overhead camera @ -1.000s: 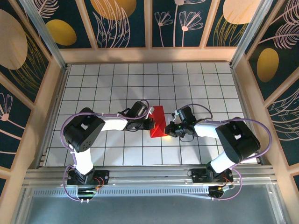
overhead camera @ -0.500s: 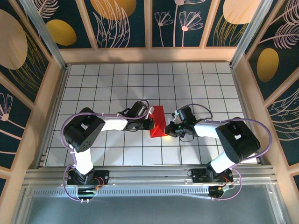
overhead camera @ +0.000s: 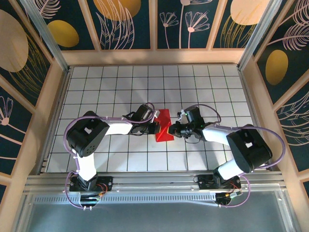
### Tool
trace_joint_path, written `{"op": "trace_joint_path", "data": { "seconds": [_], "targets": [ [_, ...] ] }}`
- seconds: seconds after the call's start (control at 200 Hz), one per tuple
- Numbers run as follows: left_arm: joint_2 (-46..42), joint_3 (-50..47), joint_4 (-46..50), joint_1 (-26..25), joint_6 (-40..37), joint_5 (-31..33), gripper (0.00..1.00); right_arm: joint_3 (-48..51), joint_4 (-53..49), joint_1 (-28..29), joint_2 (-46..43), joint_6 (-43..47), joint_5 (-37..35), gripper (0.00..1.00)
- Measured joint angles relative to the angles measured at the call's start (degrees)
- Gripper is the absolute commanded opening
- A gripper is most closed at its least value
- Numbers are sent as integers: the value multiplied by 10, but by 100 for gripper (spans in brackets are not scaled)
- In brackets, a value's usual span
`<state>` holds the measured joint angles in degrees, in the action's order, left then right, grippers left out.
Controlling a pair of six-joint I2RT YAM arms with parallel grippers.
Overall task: Fold a paper plane with a square sheet of paper (fold left side to right side)
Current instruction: Fold the triangle a second time at the center of the table.
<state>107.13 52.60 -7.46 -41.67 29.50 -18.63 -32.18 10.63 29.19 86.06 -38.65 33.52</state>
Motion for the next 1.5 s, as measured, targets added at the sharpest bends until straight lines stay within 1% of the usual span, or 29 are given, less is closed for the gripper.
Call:
{"op": "trace_joint_path", "data": {
  "seconds": [0.235, 0.44, 0.746, 1.201, 1.501],
  "targets": [
    [3, 3, 0, 0, -4, -2, 0, -46, 45, 7, 67, -21, 0, 0],
    [3, 3, 0, 1, -4, -2, 0, -53, 55, 12, 90, -23, -1, 0],
    [3, 3, 0, 1, -4, -2, 0, -53, 54, 12, 105, -22, -11, 0],
    [3, 3, 0, 1, -4, -2, 0, -53, 16, 12, 109, -7, -40, 0],
    [3, 3, 0, 1, -4, -1, 1, -53, 11, 12, 110, -7, -44, 0]
  ]
}}
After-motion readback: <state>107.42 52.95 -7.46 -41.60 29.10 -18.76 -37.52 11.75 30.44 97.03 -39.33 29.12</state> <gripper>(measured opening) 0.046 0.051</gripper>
